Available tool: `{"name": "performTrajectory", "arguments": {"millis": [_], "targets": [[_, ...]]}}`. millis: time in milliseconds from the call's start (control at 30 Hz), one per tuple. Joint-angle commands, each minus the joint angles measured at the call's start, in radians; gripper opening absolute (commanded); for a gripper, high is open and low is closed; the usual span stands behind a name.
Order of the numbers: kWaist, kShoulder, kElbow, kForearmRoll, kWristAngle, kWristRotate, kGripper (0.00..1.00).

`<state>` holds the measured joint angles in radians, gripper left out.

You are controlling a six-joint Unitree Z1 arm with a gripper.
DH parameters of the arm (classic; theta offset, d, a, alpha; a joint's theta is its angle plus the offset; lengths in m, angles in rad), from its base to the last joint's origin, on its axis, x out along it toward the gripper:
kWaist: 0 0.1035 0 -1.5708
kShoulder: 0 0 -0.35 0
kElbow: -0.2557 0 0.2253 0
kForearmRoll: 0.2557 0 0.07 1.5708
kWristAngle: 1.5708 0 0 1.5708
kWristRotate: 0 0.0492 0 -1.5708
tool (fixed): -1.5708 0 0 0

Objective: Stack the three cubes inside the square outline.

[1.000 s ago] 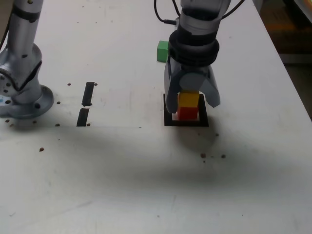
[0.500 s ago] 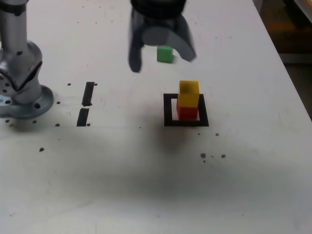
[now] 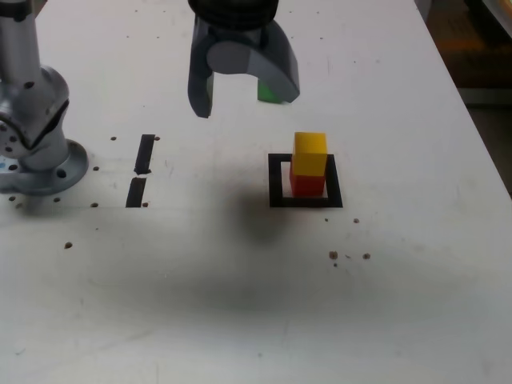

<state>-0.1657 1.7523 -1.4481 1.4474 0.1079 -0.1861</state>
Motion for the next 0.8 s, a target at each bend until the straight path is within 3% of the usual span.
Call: {"name": "performTrajectory", "arguments": {"millis": [0,167,433,600,767], "targets": [[0.041,-0.024,0.036,-0.026,0.001,0.022,1.0],[0.219,-0.05,0.117,-0.117,0.029,0.162,1.0],[0.463,-0.049,0.089,-0.176,0.085,0.481,1.0],[0.547,0.008,0.102,-0.239,0.097,0.608,1.0],[0.568,0.101,0.106,-0.307,0.1,0.65,1.0]]}}
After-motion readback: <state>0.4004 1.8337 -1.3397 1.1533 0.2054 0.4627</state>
